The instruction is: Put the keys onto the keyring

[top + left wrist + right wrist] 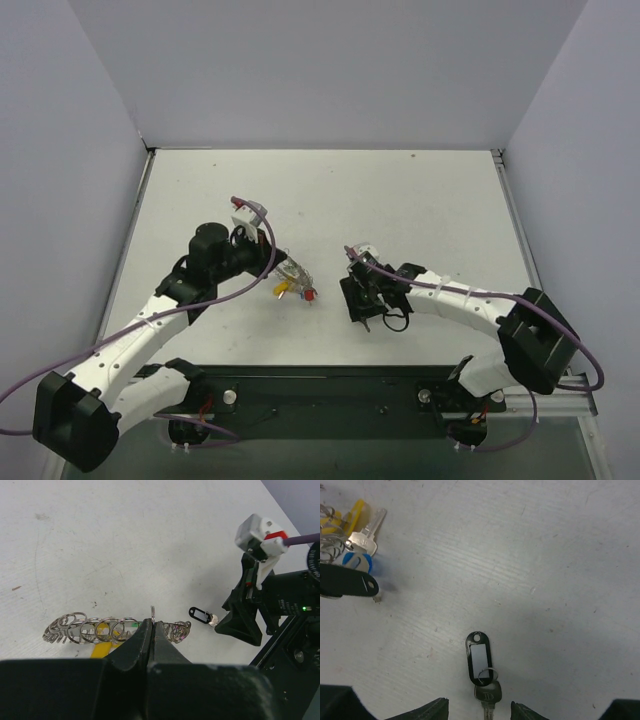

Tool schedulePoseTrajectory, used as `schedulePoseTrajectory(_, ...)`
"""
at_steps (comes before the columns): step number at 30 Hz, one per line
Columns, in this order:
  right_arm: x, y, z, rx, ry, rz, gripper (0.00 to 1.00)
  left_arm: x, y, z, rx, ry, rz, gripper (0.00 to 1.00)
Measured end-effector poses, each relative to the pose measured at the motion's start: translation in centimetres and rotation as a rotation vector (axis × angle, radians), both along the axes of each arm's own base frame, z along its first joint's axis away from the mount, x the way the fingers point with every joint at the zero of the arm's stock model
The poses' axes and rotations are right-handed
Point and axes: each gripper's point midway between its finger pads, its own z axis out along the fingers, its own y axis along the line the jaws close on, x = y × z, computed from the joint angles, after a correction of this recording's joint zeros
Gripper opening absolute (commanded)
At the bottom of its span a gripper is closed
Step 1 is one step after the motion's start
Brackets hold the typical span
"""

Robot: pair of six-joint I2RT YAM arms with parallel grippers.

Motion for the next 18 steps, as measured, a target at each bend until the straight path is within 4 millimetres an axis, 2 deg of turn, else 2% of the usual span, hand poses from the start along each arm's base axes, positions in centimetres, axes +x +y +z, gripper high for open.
schedulePoseTrajectory(3, -0.9, -0.1, -2.1, -0.01, 0.051, 0.037, 0.51, -0.2, -0.3, -0.1, -0.003, -0.004, -0.025, 0.0)
schedulePoseTrajectory(8, -0.8, 0.4, -3.3, 0.008, 0.067, 0.068, 0.49, -0.7, -1.0, -0.2, -0.01, -0.006, -0.071, 0.0)
schedulePoseTrajectory(11, -0.2, 0.7, -3.4, 0.022, 0.052, 0.072, 0.38, -0.9, -1.3, -0.4, -0.009, 0.002, -0.094, 0.0)
schedulePoseTrajectory(12, -0.1, 0.7, -3.5, 0.023, 0.05, 0.073, 0.31, -1.0, -1.4, -0.5, -0.008, 0.004, -0.1, 0.0)
schedulePoseTrajectory(16, 1.0, 1.0, -3.7, 0.024, 0.039, 0.058, 0.24, -1.3, -1.7, -0.5, -0.011, 0.006, -0.115, 0.0)
schedulePoseTrajectory(18, 1.7, 1.4, -3.7, 0.031, 0.031, 0.053, 0.14, -1.3, -1.7, -0.5, -0.011, 0.006, -0.117, 0.0)
